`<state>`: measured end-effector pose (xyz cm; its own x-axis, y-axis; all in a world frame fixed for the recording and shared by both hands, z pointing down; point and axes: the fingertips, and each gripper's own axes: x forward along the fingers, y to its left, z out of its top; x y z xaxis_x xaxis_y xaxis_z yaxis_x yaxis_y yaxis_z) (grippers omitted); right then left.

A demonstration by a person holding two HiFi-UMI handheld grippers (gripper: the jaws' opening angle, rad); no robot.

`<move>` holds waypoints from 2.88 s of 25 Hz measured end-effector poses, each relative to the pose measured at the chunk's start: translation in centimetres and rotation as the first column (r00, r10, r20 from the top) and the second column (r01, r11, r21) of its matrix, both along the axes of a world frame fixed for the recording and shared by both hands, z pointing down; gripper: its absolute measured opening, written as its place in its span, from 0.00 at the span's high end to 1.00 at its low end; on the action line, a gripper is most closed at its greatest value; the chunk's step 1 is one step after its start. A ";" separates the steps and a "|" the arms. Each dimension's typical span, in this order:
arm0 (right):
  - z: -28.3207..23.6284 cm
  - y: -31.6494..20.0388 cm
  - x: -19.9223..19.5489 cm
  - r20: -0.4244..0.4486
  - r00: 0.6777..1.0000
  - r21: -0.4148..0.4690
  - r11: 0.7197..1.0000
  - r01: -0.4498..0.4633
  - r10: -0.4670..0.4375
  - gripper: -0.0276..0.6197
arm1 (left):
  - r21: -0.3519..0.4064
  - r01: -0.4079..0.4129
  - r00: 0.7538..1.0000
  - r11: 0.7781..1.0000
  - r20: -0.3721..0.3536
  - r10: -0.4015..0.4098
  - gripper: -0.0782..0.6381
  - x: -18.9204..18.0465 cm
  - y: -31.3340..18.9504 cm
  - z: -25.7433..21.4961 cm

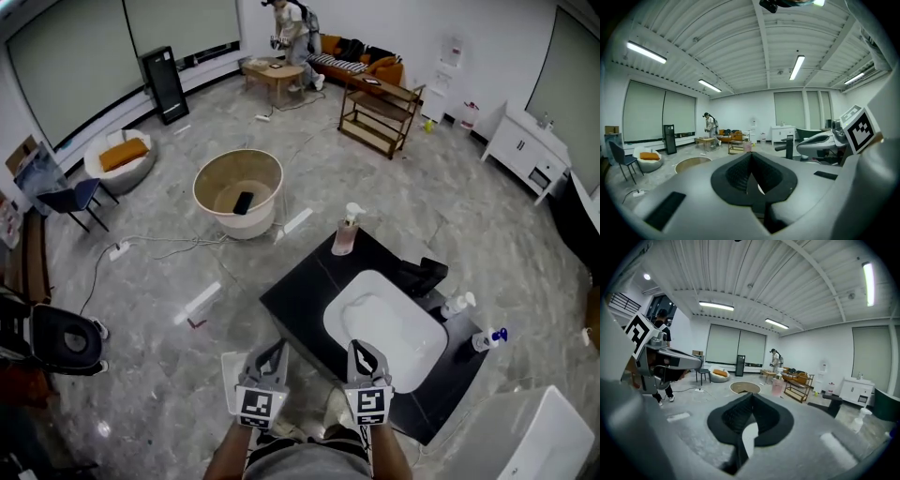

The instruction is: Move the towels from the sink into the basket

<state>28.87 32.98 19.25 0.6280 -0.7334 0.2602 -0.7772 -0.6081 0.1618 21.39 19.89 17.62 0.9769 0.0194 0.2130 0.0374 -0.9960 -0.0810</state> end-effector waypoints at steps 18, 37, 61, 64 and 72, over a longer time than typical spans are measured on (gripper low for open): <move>10.6 10.7 15.0 0.164 0.986 -0.086 0.996 -0.005 0.019 0.96 | -0.095 -0.061 0.984 0.994 0.161 0.076 0.88 15.9 12.0 10.7; 25.1 9.8 20.2 0.453 0.889 -0.146 0.979 0.140 -0.060 0.46 | -0.117 0.002 0.949 0.993 0.314 0.035 0.88 21.0 13.3 18.5; 36.9 9.6 21.8 0.605 0.796 -0.209 0.962 0.176 -0.015 0.26 | -0.170 0.064 0.917 0.983 0.398 0.009 0.88 22.7 12.4 24.5; 37.3 9.5 21.7 0.619 0.785 -0.206 0.959 0.194 -0.026 0.27 | -0.169 0.068 0.917 0.983 0.398 0.006 0.88 22.6 12.5 24.4; 37.9 8.9 20.9 0.631 0.775 -0.250 0.936 0.246 -0.035 0.60 | -0.163 0.069 0.919 0.984 0.394 0.001 0.88 21.9 12.3 23.9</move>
